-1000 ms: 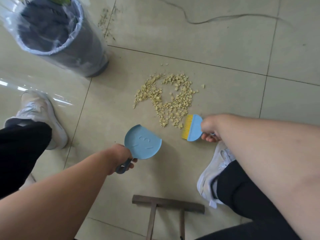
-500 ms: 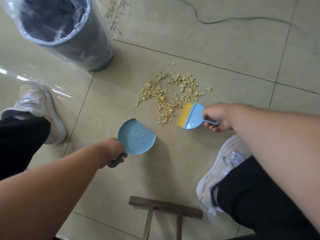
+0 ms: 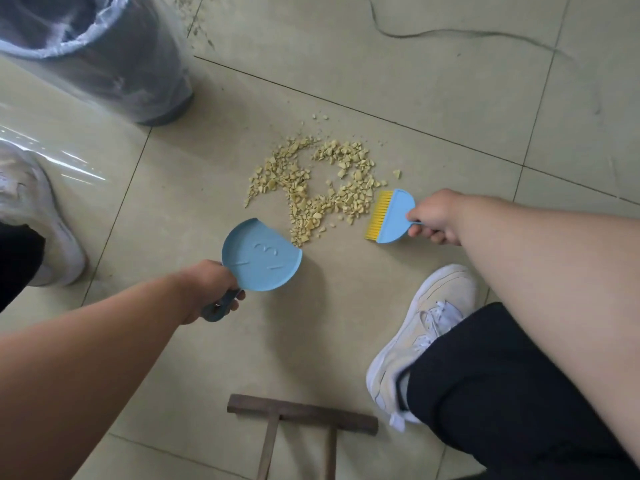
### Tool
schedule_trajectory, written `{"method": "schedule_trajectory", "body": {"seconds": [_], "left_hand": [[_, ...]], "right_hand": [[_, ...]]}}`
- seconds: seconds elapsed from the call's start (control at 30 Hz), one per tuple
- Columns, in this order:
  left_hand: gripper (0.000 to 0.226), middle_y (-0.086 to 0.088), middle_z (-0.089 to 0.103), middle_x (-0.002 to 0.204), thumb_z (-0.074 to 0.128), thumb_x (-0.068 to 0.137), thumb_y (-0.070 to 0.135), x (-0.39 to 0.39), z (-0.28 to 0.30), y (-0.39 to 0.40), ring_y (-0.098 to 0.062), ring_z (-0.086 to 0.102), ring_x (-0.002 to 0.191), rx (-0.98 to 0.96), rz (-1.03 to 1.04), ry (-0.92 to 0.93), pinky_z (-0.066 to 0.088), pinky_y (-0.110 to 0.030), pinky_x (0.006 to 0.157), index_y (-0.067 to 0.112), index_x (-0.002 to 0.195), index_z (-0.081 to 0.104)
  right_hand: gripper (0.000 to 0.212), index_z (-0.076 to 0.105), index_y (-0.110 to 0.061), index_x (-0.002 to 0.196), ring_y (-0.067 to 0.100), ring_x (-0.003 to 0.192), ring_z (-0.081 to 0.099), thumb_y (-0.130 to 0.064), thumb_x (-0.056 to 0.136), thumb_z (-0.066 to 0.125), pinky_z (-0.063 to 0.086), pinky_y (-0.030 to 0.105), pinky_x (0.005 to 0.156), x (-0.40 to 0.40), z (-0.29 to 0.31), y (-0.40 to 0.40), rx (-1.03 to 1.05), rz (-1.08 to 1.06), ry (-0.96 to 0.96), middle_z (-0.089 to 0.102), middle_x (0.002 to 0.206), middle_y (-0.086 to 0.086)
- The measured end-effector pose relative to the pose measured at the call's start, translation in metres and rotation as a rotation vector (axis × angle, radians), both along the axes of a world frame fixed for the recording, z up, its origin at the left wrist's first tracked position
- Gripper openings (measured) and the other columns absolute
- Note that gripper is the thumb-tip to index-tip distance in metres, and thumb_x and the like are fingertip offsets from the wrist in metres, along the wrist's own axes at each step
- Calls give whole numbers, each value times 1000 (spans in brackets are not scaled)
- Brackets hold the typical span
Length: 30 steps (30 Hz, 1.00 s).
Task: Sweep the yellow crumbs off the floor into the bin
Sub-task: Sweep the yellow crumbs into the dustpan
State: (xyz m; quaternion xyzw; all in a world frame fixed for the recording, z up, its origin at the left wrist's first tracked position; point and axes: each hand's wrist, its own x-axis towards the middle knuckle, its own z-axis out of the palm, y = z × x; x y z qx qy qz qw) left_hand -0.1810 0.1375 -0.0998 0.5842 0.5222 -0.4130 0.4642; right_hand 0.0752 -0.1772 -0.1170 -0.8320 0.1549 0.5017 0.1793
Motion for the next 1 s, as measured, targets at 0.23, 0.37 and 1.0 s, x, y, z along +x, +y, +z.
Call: {"method": "schedule_trajectory", "body": {"seconds": [0.23,0.37,1.0], "left_hand": [[12,-17,63,84,49,101,-3,5,6,19,-25,56,65,34,-25,-4,42,-26,50,2,99,60],[13,-11,61,83,45,106,2,9,4,36,-21,56,66,1,170,-63,46,-25,52,8,107,57],[9,-11,74,75,71,96,1,-17,-34,110,-24,61,71,59,99,-83,47,-25,64,8,100,74]], "right_hand": [[19,69,-11,75,19,44,40,-21,90,62,31,20,44,-15,-2,46,124,45,-130,75,74,7],[8,60,-18,69,17,39,33,-22,76,58,24,16,41,-7,23,34,151,-8,-261,54,61,5],[23,56,-10,112,27,86,57,-28,97,57,38,27,71,23,-2,37,-53,149,-715,63,100,7]]}}
